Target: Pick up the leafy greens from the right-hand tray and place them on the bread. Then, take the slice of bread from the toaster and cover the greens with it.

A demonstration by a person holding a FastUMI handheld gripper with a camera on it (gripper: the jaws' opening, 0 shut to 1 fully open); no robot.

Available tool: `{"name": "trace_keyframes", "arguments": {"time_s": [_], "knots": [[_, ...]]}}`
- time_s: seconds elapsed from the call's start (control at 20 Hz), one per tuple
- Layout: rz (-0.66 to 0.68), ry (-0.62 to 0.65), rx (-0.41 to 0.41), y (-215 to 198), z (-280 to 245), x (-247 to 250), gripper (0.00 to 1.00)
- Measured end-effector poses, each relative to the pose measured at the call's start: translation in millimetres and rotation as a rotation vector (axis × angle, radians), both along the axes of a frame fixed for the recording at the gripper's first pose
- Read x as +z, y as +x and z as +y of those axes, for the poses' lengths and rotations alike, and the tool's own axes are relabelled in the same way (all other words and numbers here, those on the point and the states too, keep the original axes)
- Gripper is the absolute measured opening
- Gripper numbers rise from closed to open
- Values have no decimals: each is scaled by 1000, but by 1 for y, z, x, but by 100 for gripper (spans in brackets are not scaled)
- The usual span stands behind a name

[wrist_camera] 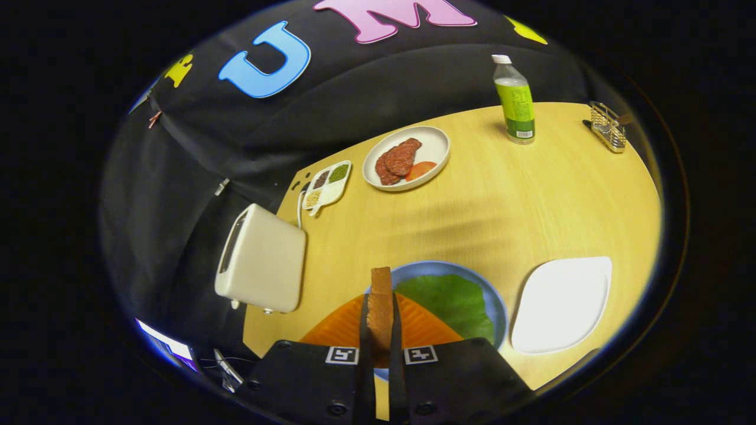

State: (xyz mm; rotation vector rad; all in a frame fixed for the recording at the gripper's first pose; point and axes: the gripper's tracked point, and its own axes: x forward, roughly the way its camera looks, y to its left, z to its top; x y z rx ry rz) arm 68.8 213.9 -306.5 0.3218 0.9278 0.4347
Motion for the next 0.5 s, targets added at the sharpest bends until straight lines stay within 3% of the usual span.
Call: {"name": "trace_keyframes", "arguments": {"time_s": [0.2,0.4,0.5], "knots": [[40,41,-53,0,-13,-22,14],[66,3,-76,-4,-31,-39,24],[61,-42,-84,-3,-45,-41,55]]}}
